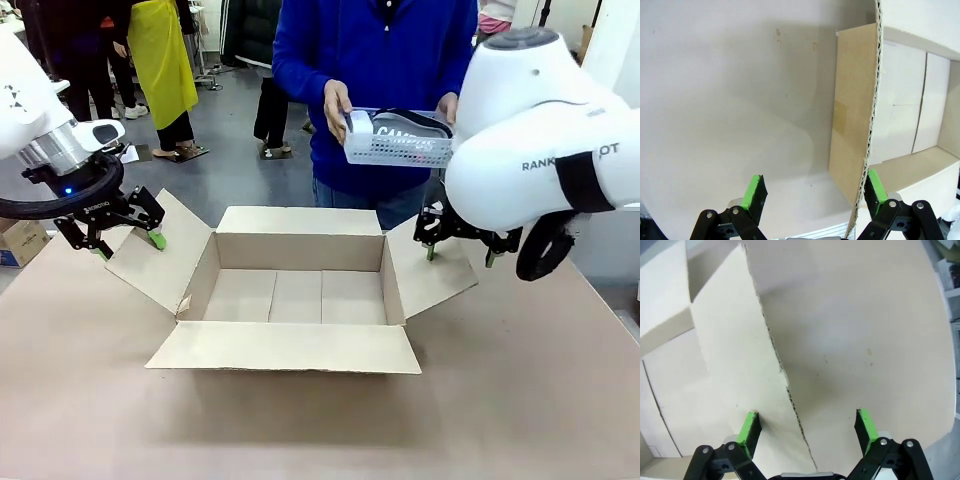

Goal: Pack the gift set into the box.
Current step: Place both hands on the side flaps of the Package Box and spread them outward, then lift both hands away from the flaps of the Package Box.

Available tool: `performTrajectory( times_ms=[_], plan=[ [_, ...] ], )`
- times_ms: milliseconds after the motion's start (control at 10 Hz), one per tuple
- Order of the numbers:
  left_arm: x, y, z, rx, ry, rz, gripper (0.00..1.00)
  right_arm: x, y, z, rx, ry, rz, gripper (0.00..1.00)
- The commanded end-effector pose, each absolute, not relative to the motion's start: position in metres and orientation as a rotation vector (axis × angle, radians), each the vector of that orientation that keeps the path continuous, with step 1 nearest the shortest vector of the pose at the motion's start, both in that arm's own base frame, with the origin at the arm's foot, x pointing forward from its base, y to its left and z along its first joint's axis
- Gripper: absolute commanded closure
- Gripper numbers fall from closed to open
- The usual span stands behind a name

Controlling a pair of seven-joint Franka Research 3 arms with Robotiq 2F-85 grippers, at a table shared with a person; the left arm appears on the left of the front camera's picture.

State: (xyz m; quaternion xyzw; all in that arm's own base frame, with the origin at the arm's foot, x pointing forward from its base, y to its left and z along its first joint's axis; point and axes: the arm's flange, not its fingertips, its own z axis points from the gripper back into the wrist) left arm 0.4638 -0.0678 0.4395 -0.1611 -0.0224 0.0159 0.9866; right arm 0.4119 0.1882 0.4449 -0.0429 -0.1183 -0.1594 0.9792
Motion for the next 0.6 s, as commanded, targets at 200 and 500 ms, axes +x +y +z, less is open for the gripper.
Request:
performTrajectory(
  times_ms=[200, 500],
  plan=[
    [0.4621, -0.0674, 0.4411, -0.309, -0.050, 0.040, 0.00, 0.4203, 0.1893, 0.4480, -0.122, -0.249, -0.343, 0.00],
    [0.4621, -0.0674, 0.4411, -0.309, -0.050, 0.040, 0.00, 0.4203, 0.1893, 0.4480, -0.122, -0.249, -0.343, 0.00]
  ],
)
